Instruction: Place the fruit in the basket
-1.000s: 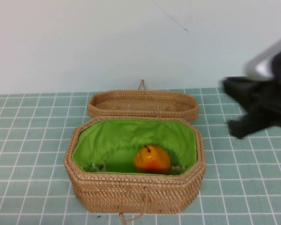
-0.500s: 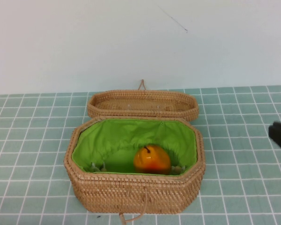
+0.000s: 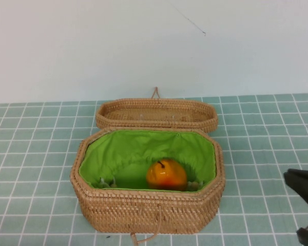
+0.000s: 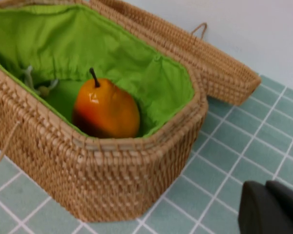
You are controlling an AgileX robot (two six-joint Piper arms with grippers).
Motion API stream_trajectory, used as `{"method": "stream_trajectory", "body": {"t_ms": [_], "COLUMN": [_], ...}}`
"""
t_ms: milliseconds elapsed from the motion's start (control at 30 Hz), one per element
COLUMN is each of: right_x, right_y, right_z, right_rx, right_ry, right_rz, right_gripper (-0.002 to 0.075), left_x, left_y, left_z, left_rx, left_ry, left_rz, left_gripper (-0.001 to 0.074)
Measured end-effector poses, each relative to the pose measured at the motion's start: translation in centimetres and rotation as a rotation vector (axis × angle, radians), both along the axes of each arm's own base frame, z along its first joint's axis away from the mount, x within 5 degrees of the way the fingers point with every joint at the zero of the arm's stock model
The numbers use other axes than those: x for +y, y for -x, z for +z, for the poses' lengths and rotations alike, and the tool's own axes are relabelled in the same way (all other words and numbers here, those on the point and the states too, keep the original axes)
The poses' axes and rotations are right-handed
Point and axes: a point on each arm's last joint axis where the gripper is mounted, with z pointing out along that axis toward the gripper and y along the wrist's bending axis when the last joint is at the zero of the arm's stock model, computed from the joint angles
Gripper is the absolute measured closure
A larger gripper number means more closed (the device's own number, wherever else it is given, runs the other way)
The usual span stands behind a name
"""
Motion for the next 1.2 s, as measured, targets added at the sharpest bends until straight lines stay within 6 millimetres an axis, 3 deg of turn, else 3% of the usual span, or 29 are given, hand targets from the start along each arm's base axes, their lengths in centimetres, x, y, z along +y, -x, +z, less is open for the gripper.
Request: {"method": "stream_trajectory", "body": {"t_ms": [167,467,667,800,1000,1200], "right_x": [-1.4,-8.7,-11.5,-12.0,-11.8,-11.3], "right_y": [1.1,5.2,8.1,8.5,7.2,7.0], "right_z": [1.3,4.0,4.5,4.4,3.4,-0.2], "right_rx": [-0.055,-0.219,-0.295,-0.289,-0.193,-0.150], "right_ry": [-0.028,-0.016,0.004,0.011,-0.025,-0.084], "right_rz": [-0.042,-0.440,-0.667,-0.735,-0.758,-0.722], "right_gripper": [0.0728,0.0728,0.0728,0.0728,0.0728,0.0728], "left_x": [0.0,0.0,0.0,0.0,0.0,0.0], "left_y": [0.0,0.0,0.0,0.0,0.0,0.0], "left_z": [0.0,0.0,0.0,0.0,0.0,0.0], "left_rx": [0.000,0.000,0.000,0.000,0.000,0.000], "left_ry": [0.000,0.000,0.000,0.000,0.000,0.000], "left_rz": [0.000,0.000,0.000,0.000,0.000,0.000], "left_gripper": [0.0735,0.0735,0.0735,0.0735,0.0735,0.0735]}}
